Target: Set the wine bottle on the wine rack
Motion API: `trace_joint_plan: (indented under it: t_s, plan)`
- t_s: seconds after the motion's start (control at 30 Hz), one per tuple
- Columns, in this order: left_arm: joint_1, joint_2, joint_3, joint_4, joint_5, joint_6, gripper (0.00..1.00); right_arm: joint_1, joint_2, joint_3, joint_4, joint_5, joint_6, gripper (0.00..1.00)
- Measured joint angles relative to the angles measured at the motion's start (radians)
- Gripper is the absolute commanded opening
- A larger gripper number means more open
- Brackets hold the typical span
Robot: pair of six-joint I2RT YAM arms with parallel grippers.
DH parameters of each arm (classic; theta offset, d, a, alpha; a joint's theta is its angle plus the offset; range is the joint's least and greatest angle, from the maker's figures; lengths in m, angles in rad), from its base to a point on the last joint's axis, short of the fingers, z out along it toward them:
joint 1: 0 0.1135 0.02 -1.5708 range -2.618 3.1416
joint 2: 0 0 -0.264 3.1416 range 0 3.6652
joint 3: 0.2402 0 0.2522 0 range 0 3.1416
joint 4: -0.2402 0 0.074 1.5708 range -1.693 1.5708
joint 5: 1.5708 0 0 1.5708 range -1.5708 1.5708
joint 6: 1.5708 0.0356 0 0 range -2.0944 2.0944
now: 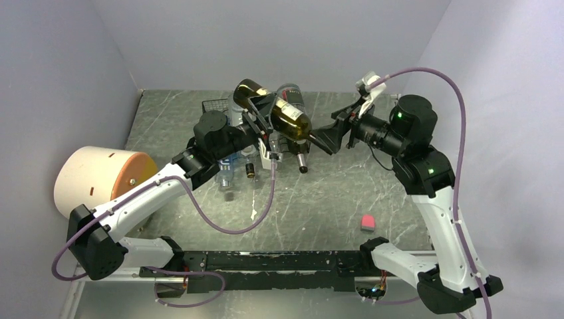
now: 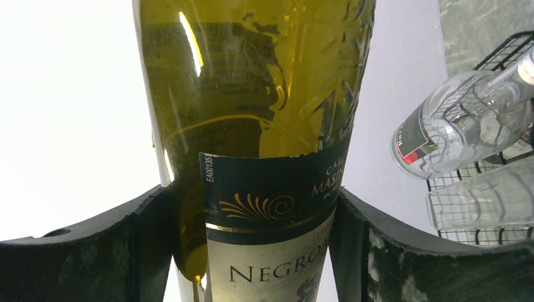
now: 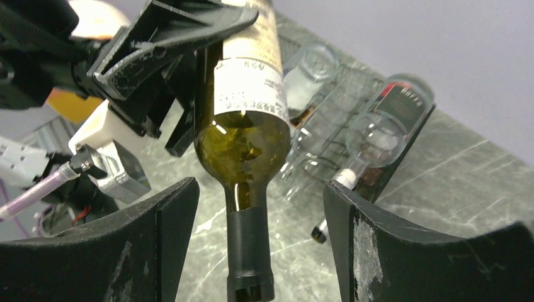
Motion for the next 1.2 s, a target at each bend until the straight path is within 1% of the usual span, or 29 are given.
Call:
trace_joint_plan:
  t_s: [0.17, 0.3, 0.4, 0.5, 0.67, 0.83, 0.93, 1.03, 1.2]
  plan:
    - [0.0, 0.0, 0.0, -0.033, 0.011, 0.087, 0.07, 0.001, 0.046, -0.013, -0.069, -0.067, -0.037, 0.73]
    - [0.0, 0.0, -0.001, -0.045, 0.014, 0.131, 0.07, 0.002, 0.063, -0.052, -0.11, -0.082, -0.052, 0.71]
    - [-0.001, 0.0, -0.007, -0.045, 0.014, 0.155, 0.07, 0.024, 0.058, -0.106, -0.126, -0.061, -0.064, 0.7]
    - [-0.002, 0.003, -0.013, -0.045, 0.014, 0.173, 0.07, 0.05, 0.055, -0.154, -0.151, -0.04, -0.07, 0.65]
    - [-0.011, 0.033, -0.018, -0.034, 0.009, 0.207, 0.07, 0.064, 0.09, -0.163, -0.163, -0.008, -0.065, 0.53]
    - [-0.021, 0.066, -0.047, -0.008, -0.007, 0.232, 0.07, 0.068, 0.14, -0.162, -0.158, 0.021, -0.05, 0.48]
    - [-0.021, 0.076, -0.048, -0.008, -0.012, 0.232, 0.07, 0.073, 0.151, -0.165, -0.153, 0.024, -0.038, 0.42]
    - [-0.021, 0.076, -0.047, -0.003, -0.021, 0.225, 0.07, 0.08, 0.148, -0.169, -0.14, 0.016, -0.032, 0.41]
    - [-0.021, 0.076, -0.038, -0.027, -0.048, 0.176, 0.07, 0.086, 0.148, -0.178, -0.115, 0.005, -0.025, 0.43]
